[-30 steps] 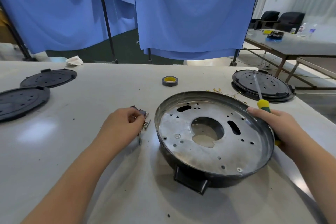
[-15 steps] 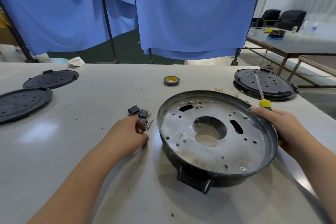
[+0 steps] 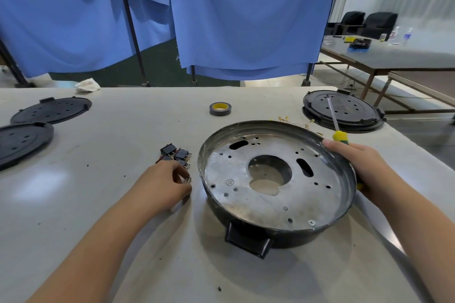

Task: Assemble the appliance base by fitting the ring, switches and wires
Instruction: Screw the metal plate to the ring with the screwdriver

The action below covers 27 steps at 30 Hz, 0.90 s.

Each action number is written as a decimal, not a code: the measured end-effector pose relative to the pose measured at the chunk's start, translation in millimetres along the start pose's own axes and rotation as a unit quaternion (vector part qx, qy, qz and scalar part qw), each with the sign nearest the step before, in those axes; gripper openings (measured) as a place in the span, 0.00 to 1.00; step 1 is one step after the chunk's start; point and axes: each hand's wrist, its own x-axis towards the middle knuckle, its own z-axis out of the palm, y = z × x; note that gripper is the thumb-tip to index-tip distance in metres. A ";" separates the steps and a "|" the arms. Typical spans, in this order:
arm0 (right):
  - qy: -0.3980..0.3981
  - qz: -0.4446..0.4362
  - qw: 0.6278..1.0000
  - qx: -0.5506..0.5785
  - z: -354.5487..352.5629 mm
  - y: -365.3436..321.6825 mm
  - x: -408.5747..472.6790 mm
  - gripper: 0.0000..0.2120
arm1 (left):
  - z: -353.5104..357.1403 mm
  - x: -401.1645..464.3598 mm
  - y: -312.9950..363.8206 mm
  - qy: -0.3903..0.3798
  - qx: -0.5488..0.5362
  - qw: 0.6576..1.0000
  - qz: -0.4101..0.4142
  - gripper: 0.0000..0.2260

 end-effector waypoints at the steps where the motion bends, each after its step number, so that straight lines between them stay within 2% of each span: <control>1: -0.001 -0.001 1.000 0.001 0.2 -0.3 -0.1 0.17 | 0.1 -0.1 -0.3 0.003 -0.003 1.000 0.002 0.06; 7: 0.001 -0.003 1.000 -0.004 -0.7 0.0 0.0 0.17 | -0.9 1.3 -1.1 0.025 -0.044 0.999 0.007 0.05; 12: -0.003 -0.003 1.000 -0.013 -1.2 0.1 -0.1 0.18 | -3.0 0.1 2.5 0.048 -0.174 0.984 0.004 0.05; 17: -0.002 -0.008 1.000 -0.020 -0.1 -0.1 1.3 0.17 | -12.3 -8.8 13.2 0.171 -0.329 0.926 0.075 0.07; 20: -0.003 -0.010 1.000 -0.019 -0.8 0.4 0.9 0.16 | -17.2 -17.7 22.2 0.195 -0.389 0.892 0.123 0.07; 23: -0.003 -0.012 1.000 -0.021 -0.8 0.7 1.0 0.16 | -16.2 -27.0 30.9 0.183 -0.376 0.892 0.172 0.09; 27: -0.004 -0.009 1.000 -0.017 0.3 -0.1 1.5 0.16 | -4.7 -32.8 34.8 0.143 -0.252 0.936 0.201 0.10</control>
